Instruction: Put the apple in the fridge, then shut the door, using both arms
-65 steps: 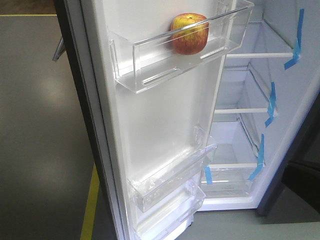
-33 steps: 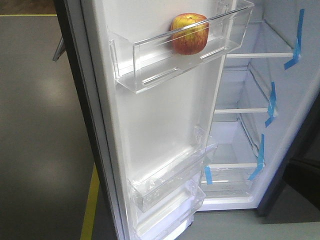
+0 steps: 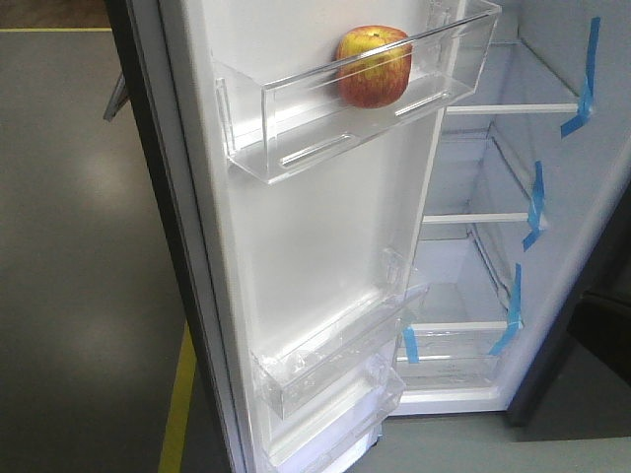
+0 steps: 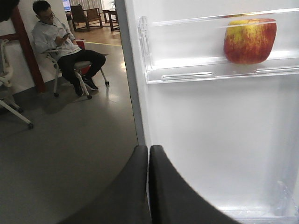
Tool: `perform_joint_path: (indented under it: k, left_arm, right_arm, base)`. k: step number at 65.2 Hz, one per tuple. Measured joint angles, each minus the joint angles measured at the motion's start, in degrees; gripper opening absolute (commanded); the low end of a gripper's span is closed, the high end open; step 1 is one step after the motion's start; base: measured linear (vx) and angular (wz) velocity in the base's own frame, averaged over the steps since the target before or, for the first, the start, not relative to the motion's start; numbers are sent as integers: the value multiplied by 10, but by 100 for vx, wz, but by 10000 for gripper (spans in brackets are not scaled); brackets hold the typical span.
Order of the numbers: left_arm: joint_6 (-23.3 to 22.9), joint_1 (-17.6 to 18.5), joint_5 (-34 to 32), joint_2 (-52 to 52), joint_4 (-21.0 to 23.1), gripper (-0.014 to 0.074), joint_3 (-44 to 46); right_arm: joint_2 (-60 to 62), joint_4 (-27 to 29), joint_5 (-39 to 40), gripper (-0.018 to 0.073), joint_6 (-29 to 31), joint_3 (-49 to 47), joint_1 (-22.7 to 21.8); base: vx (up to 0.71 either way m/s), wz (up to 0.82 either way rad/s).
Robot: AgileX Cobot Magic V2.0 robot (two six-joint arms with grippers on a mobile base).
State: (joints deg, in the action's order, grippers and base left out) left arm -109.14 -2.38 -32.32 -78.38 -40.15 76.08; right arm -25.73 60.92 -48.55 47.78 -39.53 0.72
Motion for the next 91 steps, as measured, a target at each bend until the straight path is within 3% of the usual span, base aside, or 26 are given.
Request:
perform_joint_path:
  k: [12, 27, 42, 55, 64, 77, 91]
  left_arm:
    - [-47, 0, -68, -77, -11, 462, 33]
    - [-129, 10, -130, -158, -85, 462, 85]
    - [-136, 39, -162, -181, -115, 462, 117]
    - [-139, 51, -167, -181, -135, 462, 123]
    - [-139, 57, -188, -181, -141, 462, 123]
    - [-140, 84, -228, -181, -145, 462, 123]
    - [-141, 145, -248, -181, -172, 462, 123]
  right_arm:
    - [0, 23, 0, -5, -1, 0, 0]
    - [0, 30, 0, 1, -1, 0, 0]
    - [0, 33, 1, 102, -1, 0, 0]
    - [0, 34, 2, 372, -1, 0, 0]
    - [0, 34, 2, 505, -1, 0, 0]
    - [0, 35, 2, 525, -1, 0, 0]
    - [0, 37, 2, 515, -1, 0, 0]
  base:
    - [0, 0]
    - [0, 0]
    - [0, 0]
    - [0, 0]
    - [0, 0]
    - [0, 0]
    - [0, 0]
